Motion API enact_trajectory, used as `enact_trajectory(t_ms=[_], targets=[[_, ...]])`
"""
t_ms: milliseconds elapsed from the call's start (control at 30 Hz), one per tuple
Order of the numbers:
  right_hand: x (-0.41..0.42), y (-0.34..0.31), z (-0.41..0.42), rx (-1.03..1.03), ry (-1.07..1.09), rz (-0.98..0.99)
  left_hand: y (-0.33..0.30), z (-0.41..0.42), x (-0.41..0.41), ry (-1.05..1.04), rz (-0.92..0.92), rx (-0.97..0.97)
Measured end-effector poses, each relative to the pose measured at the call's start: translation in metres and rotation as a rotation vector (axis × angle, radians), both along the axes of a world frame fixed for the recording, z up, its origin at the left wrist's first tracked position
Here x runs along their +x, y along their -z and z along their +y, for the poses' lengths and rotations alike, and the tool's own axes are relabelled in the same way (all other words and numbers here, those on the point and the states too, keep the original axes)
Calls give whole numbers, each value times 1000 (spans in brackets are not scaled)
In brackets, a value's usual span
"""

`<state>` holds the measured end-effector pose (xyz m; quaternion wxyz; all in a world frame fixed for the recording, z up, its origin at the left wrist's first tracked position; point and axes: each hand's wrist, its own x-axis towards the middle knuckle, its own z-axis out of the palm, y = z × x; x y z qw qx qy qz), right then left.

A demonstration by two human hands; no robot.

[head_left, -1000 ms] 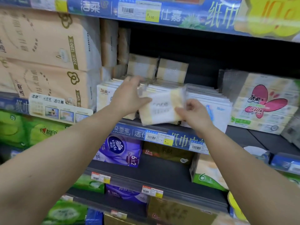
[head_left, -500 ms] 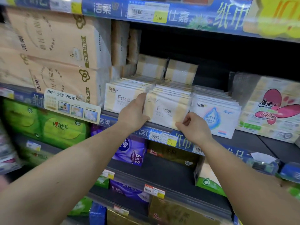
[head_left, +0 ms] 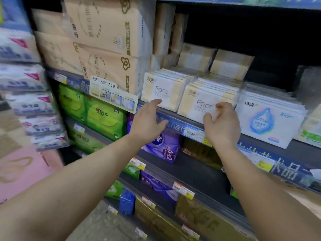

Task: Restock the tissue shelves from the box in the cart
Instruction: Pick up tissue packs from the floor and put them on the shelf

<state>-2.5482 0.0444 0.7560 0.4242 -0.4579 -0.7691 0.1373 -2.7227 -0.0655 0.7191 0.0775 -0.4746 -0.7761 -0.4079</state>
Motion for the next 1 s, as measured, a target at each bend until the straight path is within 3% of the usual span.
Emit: enact_trajectory(t_ms=[133,333,600,800,1000], targets=[[-43,2,-46,112,-125,40,5,-53,-40,-96,-30,-37],[-180,35,-148,82,-531,-350,20,-168,-125,-267,36,-268],[-380,111,-378,65,-956,-598,72,-416,-259,-567,-71,-615],[-466,150,-497,-16,-1174,-683,116,-557,-314,-732,-289,-661],[-523,214,-569,-64,-1349,-839,184,-638,-341,-904,-578,-631]])
